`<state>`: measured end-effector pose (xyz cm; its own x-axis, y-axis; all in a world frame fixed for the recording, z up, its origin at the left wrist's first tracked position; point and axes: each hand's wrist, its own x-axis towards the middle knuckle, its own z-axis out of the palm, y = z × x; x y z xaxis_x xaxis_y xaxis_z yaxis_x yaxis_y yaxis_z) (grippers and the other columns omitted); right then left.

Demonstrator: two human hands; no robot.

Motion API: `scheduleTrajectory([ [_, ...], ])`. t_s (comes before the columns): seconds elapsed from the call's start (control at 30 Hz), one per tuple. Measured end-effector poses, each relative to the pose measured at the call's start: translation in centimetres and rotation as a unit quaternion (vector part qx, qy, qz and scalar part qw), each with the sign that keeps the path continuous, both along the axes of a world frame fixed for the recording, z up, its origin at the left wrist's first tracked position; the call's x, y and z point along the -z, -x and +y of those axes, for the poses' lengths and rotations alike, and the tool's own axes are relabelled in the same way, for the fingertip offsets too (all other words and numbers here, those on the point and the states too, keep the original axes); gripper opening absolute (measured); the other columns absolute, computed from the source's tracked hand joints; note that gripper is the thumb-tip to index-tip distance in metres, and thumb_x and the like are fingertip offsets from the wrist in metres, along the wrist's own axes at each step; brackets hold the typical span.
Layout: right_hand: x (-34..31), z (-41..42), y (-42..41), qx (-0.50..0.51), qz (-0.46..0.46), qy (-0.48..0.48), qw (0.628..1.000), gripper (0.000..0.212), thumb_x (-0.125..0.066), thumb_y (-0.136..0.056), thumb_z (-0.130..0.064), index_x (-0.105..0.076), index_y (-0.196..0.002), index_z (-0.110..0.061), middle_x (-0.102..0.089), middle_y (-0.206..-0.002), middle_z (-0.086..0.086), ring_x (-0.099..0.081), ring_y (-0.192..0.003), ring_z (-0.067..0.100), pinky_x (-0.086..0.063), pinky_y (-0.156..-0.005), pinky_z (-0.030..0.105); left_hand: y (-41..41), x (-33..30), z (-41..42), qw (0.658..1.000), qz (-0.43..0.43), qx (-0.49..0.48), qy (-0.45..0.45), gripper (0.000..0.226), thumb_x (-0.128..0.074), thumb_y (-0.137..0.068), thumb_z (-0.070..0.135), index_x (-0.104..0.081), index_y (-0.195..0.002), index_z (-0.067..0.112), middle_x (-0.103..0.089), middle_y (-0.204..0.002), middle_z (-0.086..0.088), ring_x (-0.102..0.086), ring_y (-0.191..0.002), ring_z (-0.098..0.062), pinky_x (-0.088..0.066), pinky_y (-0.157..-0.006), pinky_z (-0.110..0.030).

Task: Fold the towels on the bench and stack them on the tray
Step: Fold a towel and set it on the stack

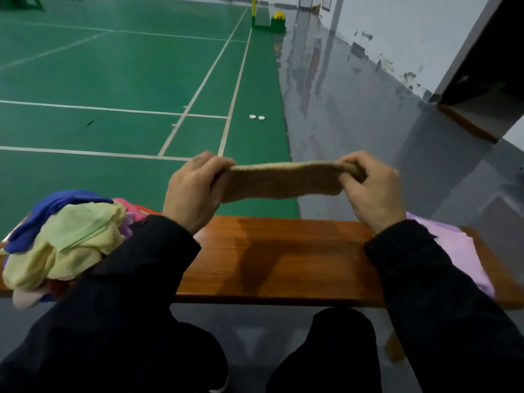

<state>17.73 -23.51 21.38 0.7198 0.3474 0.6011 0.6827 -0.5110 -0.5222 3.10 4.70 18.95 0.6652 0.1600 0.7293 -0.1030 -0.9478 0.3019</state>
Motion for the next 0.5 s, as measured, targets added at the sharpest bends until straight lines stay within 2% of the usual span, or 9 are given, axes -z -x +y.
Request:
scheduleTrajectory([
  [0.07, 3.8, -1.6, 1.5, -0.011, 0.048, 0.027, 0.998, 0.017, -0.074, -0.087, -0.010, -0.074, -0.097, -0.023, -0.072, -0.090, -0.008, -0.065, -0.084, 0.013, -0.050, -0.077, 0.027, 1.9, 3.6, -0.4, 0.999, 0.012, 0.025, -0.038, 0.016, -0.060, -0.098, 0.021, -0.072, -0.105, 0.013, -0.066, -0.095, -0.004, -0.058, -0.084, -0.021, -0.049, -0.073, -0.035],
  [0.13, 8.9, -3.5, 3.2, -0.013, 0.103, 0.098, 0.990, 0.026, -0.075, -0.082, -0.005, -0.076, -0.099, -0.025, -0.075, -0.099, -0.006, -0.069, -0.092, 0.018, -0.054, -0.085, 0.034, 4.3, 8.9, -1.3, 0.994, 0.068, 0.052, -0.064, 0.013, -0.061, -0.097, 0.022, -0.072, -0.102, 0.016, -0.067, -0.094, -0.002, -0.061, -0.083, -0.024, -0.053, -0.069, -0.037],
  [0.2, 13.8, -5.1, 4.8, -0.027, 0.163, 0.204, 0.965, 0.027, -0.074, -0.083, -0.012, -0.076, -0.103, -0.031, -0.075, -0.105, -0.008, -0.070, -0.099, 0.019, -0.056, -0.087, 0.038, 6.5, 14.7, -2.1, 0.979, 0.166, 0.092, -0.066, 0.014, -0.058, -0.097, 0.027, -0.071, -0.099, 0.021, -0.067, -0.095, 0.001, -0.064, -0.081, -0.026, -0.054, -0.066, -0.038],
  [0.3, 18.3, -6.1, 6.8, -0.054, 0.243, 0.340, 0.907, 0.013, -0.063, -0.095, -0.031, -0.073, -0.103, -0.034, -0.073, -0.105, -0.013, -0.066, -0.101, 0.016, -0.053, -0.084, 0.036, 8.4, 20.7, -2.9, 0.946, 0.296, 0.126, -0.034, 0.019, -0.051, -0.100, 0.039, -0.063, -0.095, 0.025, -0.064, -0.098, 0.004, -0.066, -0.083, -0.027, -0.053, -0.066, -0.037],
  [0.4, 19.3, -6.3, 7.0, -0.060, 0.278, 0.338, 0.897, 0.015, -0.057, -0.098, -0.038, -0.066, -0.094, -0.027, -0.070, -0.091, -0.009, -0.065, -0.090, 0.018, -0.052, -0.078, 0.043, 8.4, 21.6, -3.2, 0.940, 0.325, 0.105, 0.002, 0.023, -0.043, -0.101, 0.043, -0.056, -0.095, 0.024, -0.066, -0.089, 0.001, -0.065, -0.075, -0.031, -0.049, -0.060, -0.037],
  [0.5, 17.9, -5.7, 5.6, -0.065, 0.311, 0.260, 0.912, 0.009, -0.064, -0.097, -0.033, -0.070, -0.090, -0.032, -0.072, -0.088, -0.016, -0.066, -0.087, 0.005, -0.054, -0.077, 0.032, 7.3, 19.5, -3.1, 0.936, 0.335, 0.084, 0.066, 0.020, -0.046, -0.102, 0.044, -0.054, -0.096, 0.027, -0.069, -0.084, 0.000, -0.066, -0.074, -0.029, -0.049, -0.058, -0.037],
])
